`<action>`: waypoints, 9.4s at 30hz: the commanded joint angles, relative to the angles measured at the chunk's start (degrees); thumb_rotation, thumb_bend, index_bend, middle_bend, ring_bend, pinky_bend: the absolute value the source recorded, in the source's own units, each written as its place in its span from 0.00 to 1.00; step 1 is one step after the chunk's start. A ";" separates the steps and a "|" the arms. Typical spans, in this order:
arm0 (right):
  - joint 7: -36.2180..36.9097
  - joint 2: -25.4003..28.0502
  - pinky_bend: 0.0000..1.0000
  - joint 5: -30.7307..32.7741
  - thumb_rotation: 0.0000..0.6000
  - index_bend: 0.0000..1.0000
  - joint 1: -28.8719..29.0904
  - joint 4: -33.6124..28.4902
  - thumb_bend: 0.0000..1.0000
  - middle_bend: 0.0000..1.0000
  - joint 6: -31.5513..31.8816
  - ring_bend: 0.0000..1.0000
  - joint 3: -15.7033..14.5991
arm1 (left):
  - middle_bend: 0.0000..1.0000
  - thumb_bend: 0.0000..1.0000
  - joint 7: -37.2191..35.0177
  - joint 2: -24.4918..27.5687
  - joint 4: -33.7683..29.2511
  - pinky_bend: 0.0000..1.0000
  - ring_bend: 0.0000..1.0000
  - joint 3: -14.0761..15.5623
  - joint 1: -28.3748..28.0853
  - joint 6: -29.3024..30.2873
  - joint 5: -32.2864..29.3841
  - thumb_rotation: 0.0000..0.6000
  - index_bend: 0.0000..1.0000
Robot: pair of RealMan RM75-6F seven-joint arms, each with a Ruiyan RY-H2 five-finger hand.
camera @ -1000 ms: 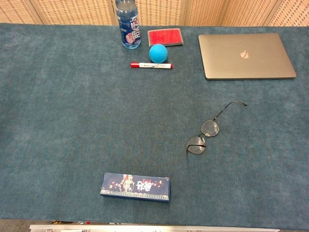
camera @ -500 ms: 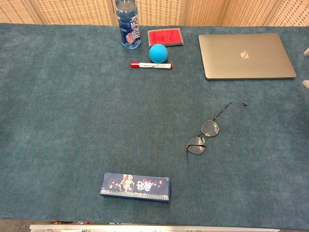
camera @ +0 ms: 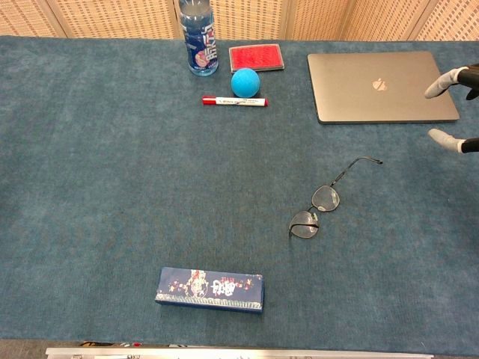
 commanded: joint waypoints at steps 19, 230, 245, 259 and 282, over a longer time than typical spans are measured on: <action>-2.51 -5.84 0.41 -0.18 1.00 0.40 5.61 0.91 0.20 0.42 -5.49 0.30 0.15 | 0.42 0.00 -1.18 0.58 -0.08 0.47 0.31 -0.20 0.38 0.47 -0.02 1.00 0.47; -1.94 -12.74 0.44 -20.28 1.00 0.40 12.31 0.78 0.30 0.45 -2.25 0.30 -12.81 | 0.42 0.00 -1.55 1.57 -0.82 0.47 0.31 -0.64 0.95 0.29 -0.71 1.00 0.47; -2.39 -10.89 0.44 -19.00 1.00 0.40 11.61 1.68 0.31 0.45 -1.72 0.30 -12.34 | 0.42 0.00 -1.31 1.47 -0.80 0.47 0.31 -0.71 0.87 0.08 -1.02 1.00 0.47; -2.84 -8.90 0.44 -17.68 1.00 0.40 10.66 2.99 0.32 0.45 -0.91 0.30 -11.75 | 0.42 0.00 -0.38 1.14 -0.82 0.47 0.31 -0.58 0.70 -0.32 -1.09 1.00 0.47; -2.12 -9.05 0.44 -14.19 1.00 0.40 8.78 8.41 0.33 0.45 -2.00 0.30 -11.58 | 0.42 0.00 -0.24 1.11 -0.88 0.47 0.31 -0.57 0.79 -0.04 -1.01 1.00 0.47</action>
